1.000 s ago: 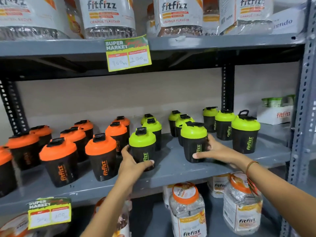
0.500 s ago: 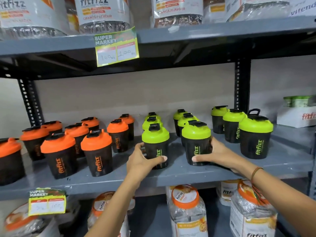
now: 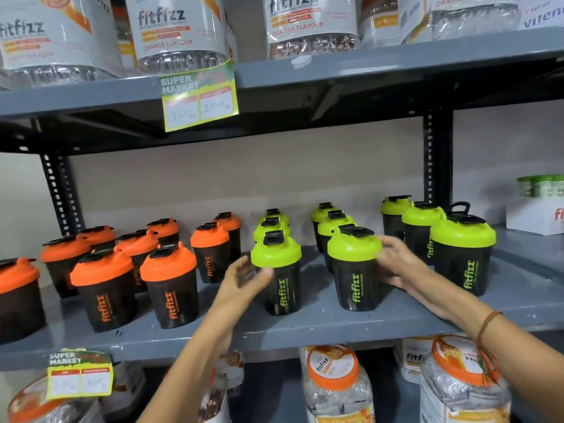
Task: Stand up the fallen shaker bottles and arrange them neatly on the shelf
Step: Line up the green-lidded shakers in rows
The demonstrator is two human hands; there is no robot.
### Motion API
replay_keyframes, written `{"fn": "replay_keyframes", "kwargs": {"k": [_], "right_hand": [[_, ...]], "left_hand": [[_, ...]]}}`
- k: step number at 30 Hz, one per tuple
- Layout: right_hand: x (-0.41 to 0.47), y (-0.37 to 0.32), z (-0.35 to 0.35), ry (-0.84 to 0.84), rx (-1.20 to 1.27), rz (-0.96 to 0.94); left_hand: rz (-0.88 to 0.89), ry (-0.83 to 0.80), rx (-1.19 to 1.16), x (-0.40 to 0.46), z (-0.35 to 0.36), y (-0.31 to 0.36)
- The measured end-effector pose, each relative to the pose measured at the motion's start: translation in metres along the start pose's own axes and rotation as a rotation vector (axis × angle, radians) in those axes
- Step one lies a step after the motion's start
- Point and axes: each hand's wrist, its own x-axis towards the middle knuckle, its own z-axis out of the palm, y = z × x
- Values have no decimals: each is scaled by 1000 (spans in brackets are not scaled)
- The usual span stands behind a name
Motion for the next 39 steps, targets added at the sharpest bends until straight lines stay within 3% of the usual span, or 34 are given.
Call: {"fn": "replay_keyframes", "kwargs": {"k": [3,7,12,19,33,36,39], "right_hand": [[19,-6,-14,221,298,1],[54,-2,-14,329,39,31],[82,11,-9,166,-212,130],[99,16,0,42,-225,179],[99,18,-5,15,-270,225],[98,17,-9,52,-210,153],[98,8,-17,167,-71,35]], "left_hand": [[-16,62,-115,17,-10,8],[-40,172,-134,57,-4,8],[-99,16,12,88,9,-5],[-132,-65,153,101,12,-14],[-186,-20,158,103,16,-13],[-168,-61,140,95,15,-6],[-100,29,30,79,10,9]]}}
